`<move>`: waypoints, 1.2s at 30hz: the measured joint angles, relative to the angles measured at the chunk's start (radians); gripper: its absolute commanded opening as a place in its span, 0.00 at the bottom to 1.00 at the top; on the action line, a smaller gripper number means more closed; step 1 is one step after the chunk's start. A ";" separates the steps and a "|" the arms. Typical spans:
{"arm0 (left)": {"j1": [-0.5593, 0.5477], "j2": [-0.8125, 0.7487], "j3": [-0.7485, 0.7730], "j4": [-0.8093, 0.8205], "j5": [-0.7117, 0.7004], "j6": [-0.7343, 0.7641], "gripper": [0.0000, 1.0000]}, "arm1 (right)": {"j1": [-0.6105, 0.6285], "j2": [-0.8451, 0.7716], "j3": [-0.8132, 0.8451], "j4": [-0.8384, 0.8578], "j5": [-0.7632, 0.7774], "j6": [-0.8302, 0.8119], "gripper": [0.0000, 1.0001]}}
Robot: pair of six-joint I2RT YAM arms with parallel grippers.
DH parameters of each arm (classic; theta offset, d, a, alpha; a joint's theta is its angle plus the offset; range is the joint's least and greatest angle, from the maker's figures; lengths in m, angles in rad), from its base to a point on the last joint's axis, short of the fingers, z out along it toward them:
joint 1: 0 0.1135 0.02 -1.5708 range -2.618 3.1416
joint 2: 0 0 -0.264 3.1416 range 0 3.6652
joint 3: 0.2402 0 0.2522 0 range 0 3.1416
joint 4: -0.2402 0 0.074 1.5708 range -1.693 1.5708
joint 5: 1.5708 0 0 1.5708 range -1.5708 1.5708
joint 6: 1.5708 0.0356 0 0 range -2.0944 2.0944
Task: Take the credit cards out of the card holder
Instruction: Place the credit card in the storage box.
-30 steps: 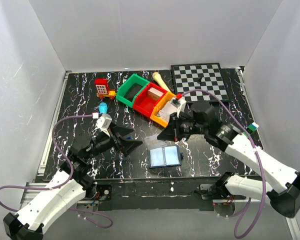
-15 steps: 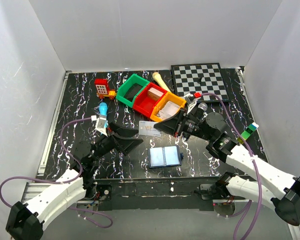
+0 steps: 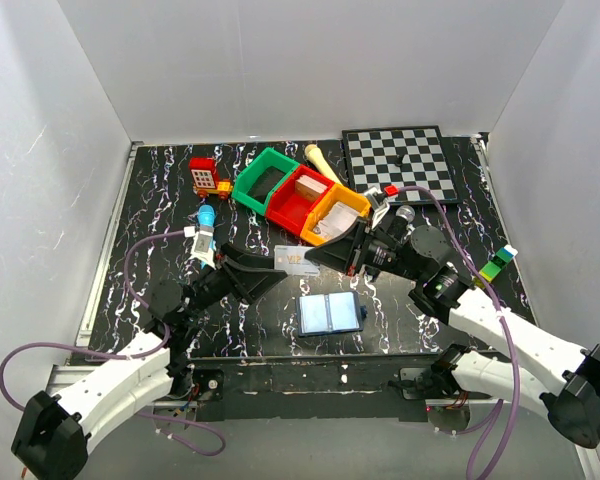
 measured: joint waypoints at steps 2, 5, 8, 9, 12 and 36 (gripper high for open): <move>0.000 0.018 0.004 0.016 0.008 -0.005 0.41 | 0.000 0.005 0.000 0.005 -0.007 0.004 0.01; 0.000 0.033 0.005 0.034 0.016 -0.010 0.36 | 0.000 0.006 0.000 0.006 -0.018 0.010 0.01; 0.000 0.038 0.006 0.051 0.023 -0.015 0.25 | 0.000 0.008 0.000 0.010 -0.027 0.014 0.01; 0.000 0.039 0.007 0.057 0.026 -0.016 0.22 | 0.000 0.010 0.000 0.012 -0.033 0.014 0.01; 0.000 0.047 0.016 0.066 0.038 -0.016 0.00 | 0.000 0.018 0.000 0.013 -0.050 0.015 0.42; 0.048 0.175 0.247 -0.264 0.552 0.087 0.00 | -0.026 0.069 0.523 -0.996 -0.220 -0.552 0.52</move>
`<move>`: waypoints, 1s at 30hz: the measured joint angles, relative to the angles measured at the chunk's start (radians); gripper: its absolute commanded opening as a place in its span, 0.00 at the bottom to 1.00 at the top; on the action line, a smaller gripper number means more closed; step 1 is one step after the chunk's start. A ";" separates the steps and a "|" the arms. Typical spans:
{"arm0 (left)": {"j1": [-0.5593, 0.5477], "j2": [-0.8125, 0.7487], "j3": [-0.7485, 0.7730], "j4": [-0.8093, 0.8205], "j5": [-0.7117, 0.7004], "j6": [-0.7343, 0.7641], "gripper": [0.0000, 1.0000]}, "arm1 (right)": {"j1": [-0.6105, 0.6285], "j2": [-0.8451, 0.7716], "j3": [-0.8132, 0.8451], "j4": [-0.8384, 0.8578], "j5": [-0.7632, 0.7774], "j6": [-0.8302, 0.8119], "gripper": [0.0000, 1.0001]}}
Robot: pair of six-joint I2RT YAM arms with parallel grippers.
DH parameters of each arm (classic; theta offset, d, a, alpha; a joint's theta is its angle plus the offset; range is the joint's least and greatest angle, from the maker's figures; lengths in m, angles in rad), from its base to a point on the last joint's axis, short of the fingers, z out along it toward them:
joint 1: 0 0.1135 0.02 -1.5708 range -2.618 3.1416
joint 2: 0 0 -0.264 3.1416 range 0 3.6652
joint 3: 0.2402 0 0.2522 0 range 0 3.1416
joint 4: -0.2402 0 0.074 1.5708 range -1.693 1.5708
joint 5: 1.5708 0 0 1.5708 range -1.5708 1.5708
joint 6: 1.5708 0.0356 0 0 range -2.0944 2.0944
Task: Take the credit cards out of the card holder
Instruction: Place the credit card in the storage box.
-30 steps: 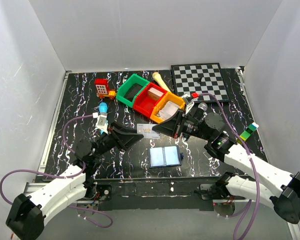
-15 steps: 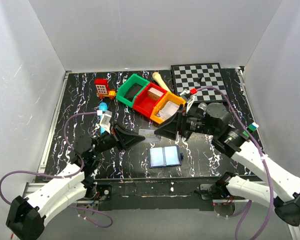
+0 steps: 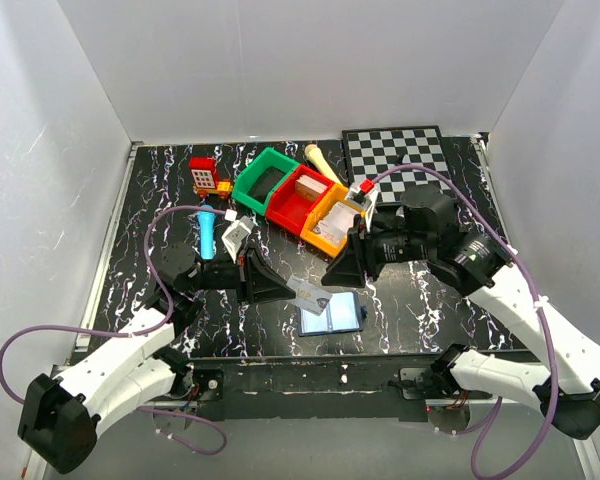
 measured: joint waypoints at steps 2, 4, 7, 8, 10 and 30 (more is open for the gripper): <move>0.001 0.000 0.003 0.000 0.016 0.000 0.00 | 0.000 0.007 -0.015 -0.019 -0.014 -0.006 0.51; 0.002 0.001 0.007 -0.001 0.024 0.001 0.00 | 0.000 0.017 -0.027 -0.026 -0.025 -0.007 0.51; 0.003 0.006 0.018 -0.001 0.037 0.001 0.00 | 0.000 0.027 -0.045 -0.019 -0.036 -0.003 0.51; 0.003 0.007 0.019 -0.001 0.038 0.001 0.00 | 0.000 0.027 -0.053 -0.013 -0.039 0.003 0.50; 0.003 0.010 0.019 -0.001 0.041 0.001 0.00 | 0.000 0.028 -0.069 -0.001 -0.045 0.016 0.49; 0.003 0.042 0.036 -0.027 0.041 0.003 0.00 | 0.027 0.083 -0.088 0.093 -0.099 0.074 0.25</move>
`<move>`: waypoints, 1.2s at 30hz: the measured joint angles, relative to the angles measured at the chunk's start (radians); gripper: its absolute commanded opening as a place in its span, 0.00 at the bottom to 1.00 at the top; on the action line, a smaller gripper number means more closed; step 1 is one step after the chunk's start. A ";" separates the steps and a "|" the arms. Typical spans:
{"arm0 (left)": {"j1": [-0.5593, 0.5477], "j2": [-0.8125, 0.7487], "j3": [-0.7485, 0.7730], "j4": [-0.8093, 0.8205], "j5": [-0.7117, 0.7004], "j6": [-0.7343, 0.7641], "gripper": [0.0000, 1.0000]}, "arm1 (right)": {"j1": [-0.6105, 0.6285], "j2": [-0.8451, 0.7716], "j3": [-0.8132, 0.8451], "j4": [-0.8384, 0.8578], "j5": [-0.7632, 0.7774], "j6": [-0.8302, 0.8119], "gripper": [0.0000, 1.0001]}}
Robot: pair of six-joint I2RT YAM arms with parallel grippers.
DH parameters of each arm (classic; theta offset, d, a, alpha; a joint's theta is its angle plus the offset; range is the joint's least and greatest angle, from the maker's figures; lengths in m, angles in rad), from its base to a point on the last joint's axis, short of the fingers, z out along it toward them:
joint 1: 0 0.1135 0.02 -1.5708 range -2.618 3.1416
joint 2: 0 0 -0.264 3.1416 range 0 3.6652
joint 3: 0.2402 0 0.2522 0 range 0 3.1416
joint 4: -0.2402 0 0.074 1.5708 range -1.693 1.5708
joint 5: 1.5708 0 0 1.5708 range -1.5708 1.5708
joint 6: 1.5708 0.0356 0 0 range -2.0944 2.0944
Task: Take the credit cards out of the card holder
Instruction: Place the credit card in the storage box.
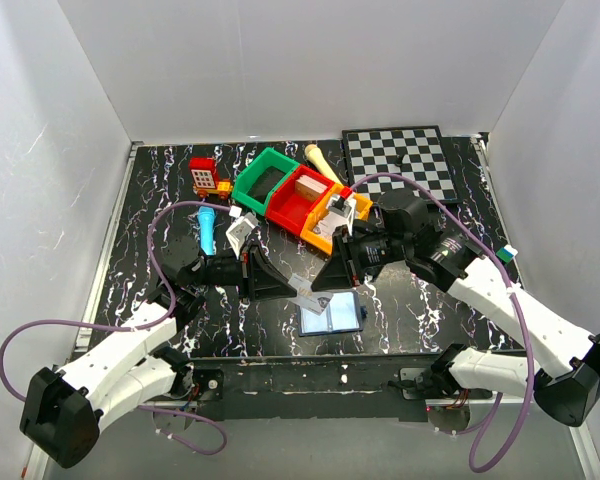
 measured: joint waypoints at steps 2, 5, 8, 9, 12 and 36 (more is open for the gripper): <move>0.000 0.000 0.000 -0.002 0.000 0.000 0.00 | 0.000 0.000 -0.002 0.008 0.001 0.003 0.28; 0.000 0.000 0.000 -0.003 0.001 0.000 0.00 | 0.000 0.000 -0.010 0.013 0.002 0.008 0.29; 0.000 0.000 0.000 -0.003 0.001 0.000 0.00 | 0.000 0.000 -0.011 0.019 0.002 0.012 0.28; 0.000 0.000 0.000 -0.002 0.002 0.000 0.00 | 0.000 0.000 -0.011 0.021 0.002 0.013 0.28; 0.000 0.000 0.000 -0.003 0.003 0.000 0.00 | 0.000 0.000 -0.011 0.027 0.002 0.016 0.28; 0.005 -0.079 0.020 -0.244 -0.182 0.137 0.64 | -0.062 -0.021 -0.044 0.053 0.012 0.024 0.01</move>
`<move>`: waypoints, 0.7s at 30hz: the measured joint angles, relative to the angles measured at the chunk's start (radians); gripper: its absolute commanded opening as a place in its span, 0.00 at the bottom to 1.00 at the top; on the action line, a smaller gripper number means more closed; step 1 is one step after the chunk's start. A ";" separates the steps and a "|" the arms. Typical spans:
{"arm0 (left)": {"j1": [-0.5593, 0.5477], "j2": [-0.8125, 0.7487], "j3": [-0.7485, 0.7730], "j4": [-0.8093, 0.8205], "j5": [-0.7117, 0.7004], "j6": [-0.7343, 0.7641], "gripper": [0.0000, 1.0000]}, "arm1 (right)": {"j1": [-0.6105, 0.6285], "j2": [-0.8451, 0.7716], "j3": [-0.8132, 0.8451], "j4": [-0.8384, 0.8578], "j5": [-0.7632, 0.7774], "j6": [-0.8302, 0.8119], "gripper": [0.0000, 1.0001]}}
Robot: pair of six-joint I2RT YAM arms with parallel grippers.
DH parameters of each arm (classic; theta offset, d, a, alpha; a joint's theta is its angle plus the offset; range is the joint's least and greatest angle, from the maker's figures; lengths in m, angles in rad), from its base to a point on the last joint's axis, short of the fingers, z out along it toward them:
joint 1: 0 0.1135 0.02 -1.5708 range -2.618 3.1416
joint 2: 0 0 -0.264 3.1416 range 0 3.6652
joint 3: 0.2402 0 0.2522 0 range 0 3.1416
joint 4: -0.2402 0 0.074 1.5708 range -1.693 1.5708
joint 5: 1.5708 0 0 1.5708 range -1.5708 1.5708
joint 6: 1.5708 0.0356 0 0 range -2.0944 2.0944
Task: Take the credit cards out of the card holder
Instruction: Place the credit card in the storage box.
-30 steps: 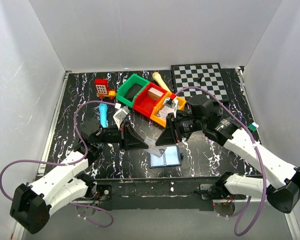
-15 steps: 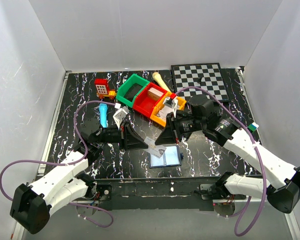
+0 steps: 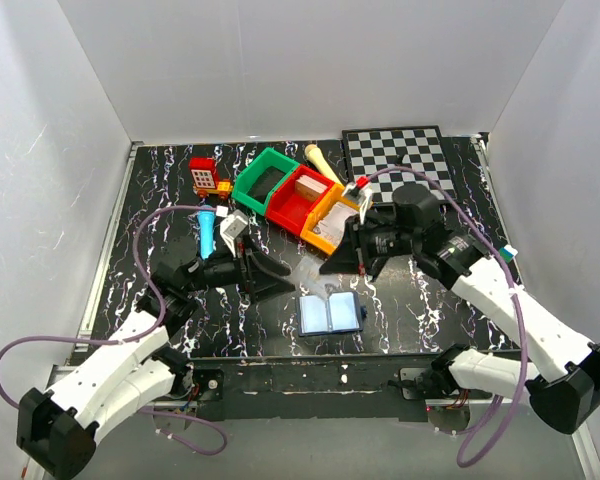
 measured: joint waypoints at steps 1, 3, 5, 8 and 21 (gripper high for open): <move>0.006 -0.015 0.005 -0.031 -0.042 0.014 0.63 | -0.038 0.001 0.000 -0.002 0.011 0.000 0.01; 0.020 -0.043 0.010 -0.084 -0.129 0.036 0.62 | -0.122 0.011 0.003 -0.018 0.069 0.001 0.01; 0.029 -0.067 0.010 -0.127 -0.209 0.048 0.60 | -0.186 0.034 0.016 -0.046 0.165 -0.004 0.01; 0.034 -0.097 0.008 -0.171 -0.309 0.058 0.58 | -0.222 0.068 0.014 -0.024 0.312 -0.043 0.01; 0.035 -0.186 -0.077 -0.212 -0.472 0.018 0.54 | -0.247 0.395 0.126 0.137 0.440 -0.595 0.01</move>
